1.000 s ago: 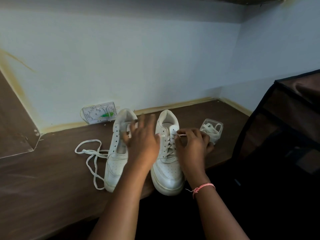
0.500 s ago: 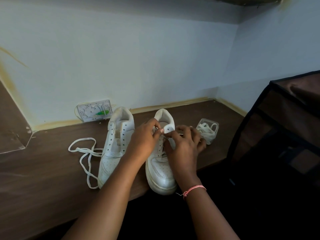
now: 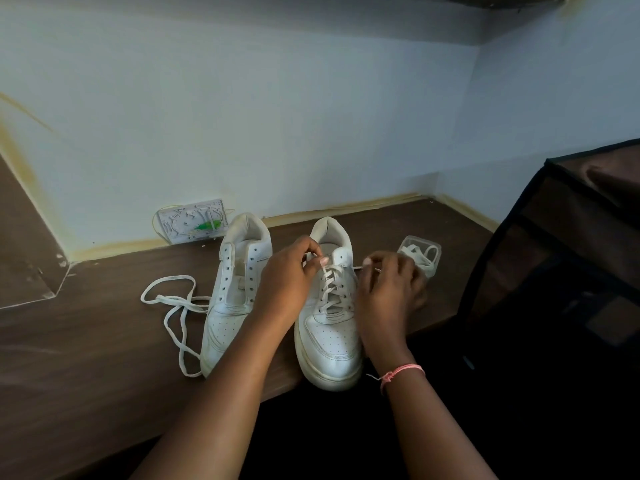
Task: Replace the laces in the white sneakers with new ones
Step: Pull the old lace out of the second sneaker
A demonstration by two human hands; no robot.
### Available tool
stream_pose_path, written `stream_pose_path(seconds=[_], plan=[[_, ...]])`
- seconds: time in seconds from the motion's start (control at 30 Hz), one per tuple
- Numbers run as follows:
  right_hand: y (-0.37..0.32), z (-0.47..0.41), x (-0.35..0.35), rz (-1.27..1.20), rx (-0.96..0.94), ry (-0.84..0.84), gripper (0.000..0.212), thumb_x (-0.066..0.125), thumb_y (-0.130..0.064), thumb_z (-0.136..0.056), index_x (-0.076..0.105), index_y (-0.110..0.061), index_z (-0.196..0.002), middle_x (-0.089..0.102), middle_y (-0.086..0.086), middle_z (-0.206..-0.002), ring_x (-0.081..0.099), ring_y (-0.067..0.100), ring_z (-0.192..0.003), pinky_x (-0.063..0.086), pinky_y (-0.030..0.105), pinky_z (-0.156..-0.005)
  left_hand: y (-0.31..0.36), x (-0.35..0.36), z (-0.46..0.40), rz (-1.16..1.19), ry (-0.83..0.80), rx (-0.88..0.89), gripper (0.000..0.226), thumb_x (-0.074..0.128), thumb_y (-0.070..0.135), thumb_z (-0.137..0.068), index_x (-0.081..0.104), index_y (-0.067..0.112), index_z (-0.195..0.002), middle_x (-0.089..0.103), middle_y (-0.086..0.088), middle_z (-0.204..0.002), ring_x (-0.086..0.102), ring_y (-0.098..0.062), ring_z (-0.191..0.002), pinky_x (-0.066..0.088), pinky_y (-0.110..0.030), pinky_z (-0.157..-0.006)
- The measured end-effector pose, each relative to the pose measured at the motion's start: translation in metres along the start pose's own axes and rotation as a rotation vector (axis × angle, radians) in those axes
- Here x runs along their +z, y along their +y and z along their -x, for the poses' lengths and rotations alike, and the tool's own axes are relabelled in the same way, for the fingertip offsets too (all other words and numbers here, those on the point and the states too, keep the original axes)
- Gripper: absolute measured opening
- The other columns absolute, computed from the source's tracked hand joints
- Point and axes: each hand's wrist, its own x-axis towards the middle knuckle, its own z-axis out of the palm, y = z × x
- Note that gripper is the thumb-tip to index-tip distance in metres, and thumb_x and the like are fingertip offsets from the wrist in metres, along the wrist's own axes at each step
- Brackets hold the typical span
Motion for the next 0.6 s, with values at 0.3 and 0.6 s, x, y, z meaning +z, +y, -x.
stream_pose_path(seconds=[0.3,0.6], plan=[[-0.013,0.003,0.000,0.041,-0.204,-0.091,0.006,0.069,-0.027,-0.086,0.067,-0.027,-0.091,0.053,-0.004,-0.126,0.028,0.026,-0.134,0.018,0.051,-0.106,0.000,-0.001,0.000,-0.182,0.106,0.047,0.010,0.064,0.042,-0.090,0.061,0.033,-0.091,0.055,0.017,-0.068,0.056,-0.006,-0.078,0.041,-0.039,-0.092],[-0.010,-0.001,-0.007,0.011,-0.110,-0.119,0.023,0.063,-0.050,-0.087,0.070,-0.031,-0.099,0.048,-0.005,-0.139,0.017,0.024,-0.142,0.006,0.048,-0.111,0.003,-0.002,0.000,-0.222,0.143,0.037,0.010,0.062,0.045,-0.091,0.060,0.036,-0.088,0.063,0.022,-0.084,0.064,-0.002,-0.092,-0.004,-0.046,-0.119]])
